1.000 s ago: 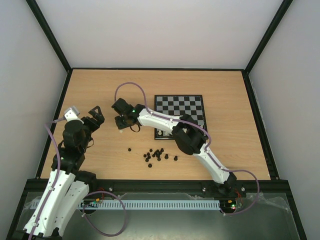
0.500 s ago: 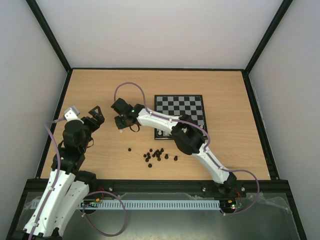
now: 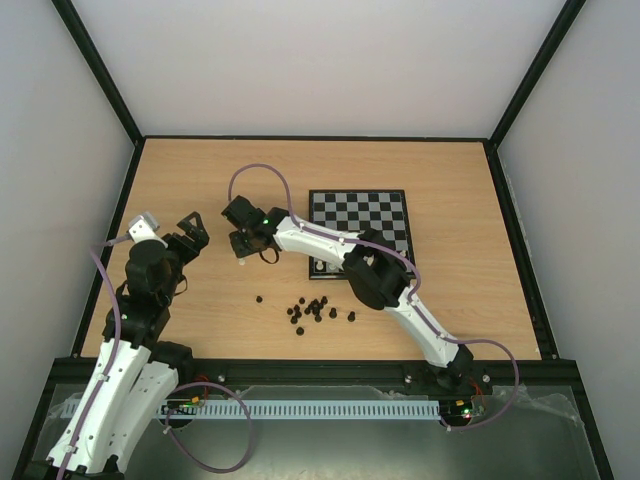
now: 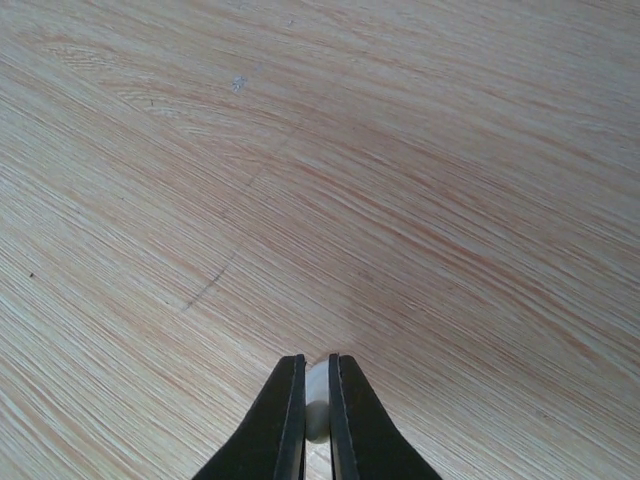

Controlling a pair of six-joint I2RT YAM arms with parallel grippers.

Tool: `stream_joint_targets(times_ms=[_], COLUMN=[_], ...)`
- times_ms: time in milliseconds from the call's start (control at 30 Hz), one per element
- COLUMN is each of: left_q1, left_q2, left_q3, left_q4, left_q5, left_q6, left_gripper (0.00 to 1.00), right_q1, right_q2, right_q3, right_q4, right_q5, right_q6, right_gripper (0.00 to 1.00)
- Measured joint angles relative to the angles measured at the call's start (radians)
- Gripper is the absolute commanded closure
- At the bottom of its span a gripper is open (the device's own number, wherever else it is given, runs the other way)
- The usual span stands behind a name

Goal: Set up the chess pieces on the board
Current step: Pick up the chess piece at the center of the board, then place the chess piece on the chessboard.

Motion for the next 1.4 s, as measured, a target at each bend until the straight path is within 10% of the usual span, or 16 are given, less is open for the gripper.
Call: stream_joint_targets(times_ms=[467,1400], left_q1=[0.000,0.001], left_q2=[-0.014,0.008], left_q3=[0.000,0.000], left_q4=[-0.006,0.014], left_q5=[-0.005,0.019], left_q6=[0.000,0.001], left_gripper=[0.01,0.00], right_q1=[0.001,-0.219], right_q2=[-0.140,-1.247], right_q3=[-0.172,-1.136], right_q4=[-0.007,-0.065], right_q5=[0.081,0.346], right_q6=[-0.001,0.112], right_gripper=[0.99,0.99])
